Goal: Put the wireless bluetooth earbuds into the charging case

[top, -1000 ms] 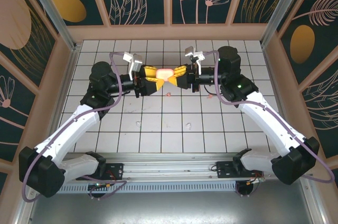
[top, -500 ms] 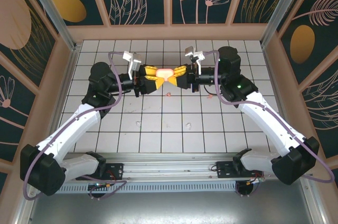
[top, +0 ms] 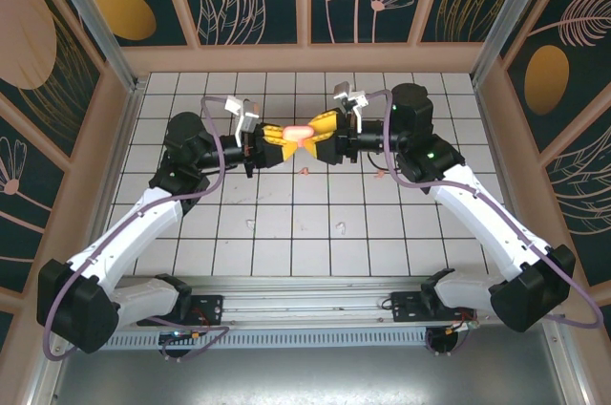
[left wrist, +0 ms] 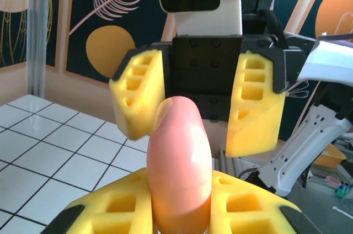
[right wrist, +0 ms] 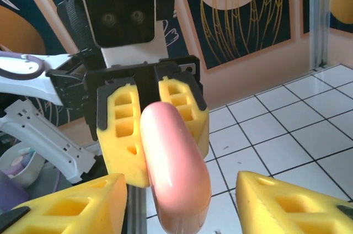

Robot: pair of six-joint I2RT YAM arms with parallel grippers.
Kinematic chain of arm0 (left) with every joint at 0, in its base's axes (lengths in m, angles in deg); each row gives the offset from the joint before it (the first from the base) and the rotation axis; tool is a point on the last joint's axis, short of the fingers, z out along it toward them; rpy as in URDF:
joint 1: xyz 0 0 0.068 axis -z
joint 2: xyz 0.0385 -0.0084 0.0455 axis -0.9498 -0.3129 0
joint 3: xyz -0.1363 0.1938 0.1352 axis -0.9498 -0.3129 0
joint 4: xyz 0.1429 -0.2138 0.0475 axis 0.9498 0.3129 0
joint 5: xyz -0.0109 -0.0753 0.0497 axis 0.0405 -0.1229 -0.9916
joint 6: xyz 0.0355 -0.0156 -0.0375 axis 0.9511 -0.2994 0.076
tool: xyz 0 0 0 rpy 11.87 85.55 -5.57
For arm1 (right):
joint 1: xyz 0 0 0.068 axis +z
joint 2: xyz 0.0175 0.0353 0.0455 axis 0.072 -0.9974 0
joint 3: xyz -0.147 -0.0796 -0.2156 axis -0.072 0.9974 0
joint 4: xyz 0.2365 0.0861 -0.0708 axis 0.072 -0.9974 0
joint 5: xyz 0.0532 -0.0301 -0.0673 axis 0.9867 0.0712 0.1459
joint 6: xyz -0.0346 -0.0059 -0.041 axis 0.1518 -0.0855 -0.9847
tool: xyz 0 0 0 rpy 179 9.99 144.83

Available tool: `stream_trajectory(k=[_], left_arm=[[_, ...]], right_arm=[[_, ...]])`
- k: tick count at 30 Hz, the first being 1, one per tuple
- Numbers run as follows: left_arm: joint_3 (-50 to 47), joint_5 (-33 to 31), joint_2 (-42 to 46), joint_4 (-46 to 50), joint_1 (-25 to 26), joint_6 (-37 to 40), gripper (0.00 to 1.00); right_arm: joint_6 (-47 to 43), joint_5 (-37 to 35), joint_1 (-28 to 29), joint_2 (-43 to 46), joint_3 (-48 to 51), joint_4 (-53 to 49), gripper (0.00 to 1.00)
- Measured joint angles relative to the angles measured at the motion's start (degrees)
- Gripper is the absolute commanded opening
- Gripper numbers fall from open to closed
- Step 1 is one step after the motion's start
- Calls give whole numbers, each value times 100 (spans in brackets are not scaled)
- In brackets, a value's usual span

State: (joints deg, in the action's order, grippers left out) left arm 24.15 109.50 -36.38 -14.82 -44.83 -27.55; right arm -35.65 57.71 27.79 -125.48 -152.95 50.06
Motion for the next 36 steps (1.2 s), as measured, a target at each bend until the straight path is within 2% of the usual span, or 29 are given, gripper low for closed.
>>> stream_trajectory(k=[9,14,20,30,36], left_arm=[[-254,-63,52,109,0,415,2],[-306,-153,48,107,-7,518,1],[-321,-190,7,105,-4,640,1],[-691,-302,140,9,-17,640,0],[-785,-387,284,-46,-26,599,0]], right_arm=[[-109,-437,0,-31,-15,-107,57],[-179,-455,0,-197,-74,-262,59],[-245,-413,0,-216,-72,-310,66],[-376,-455,0,-616,-407,-651,66],[-431,-459,-199,-787,-608,-767,67]])
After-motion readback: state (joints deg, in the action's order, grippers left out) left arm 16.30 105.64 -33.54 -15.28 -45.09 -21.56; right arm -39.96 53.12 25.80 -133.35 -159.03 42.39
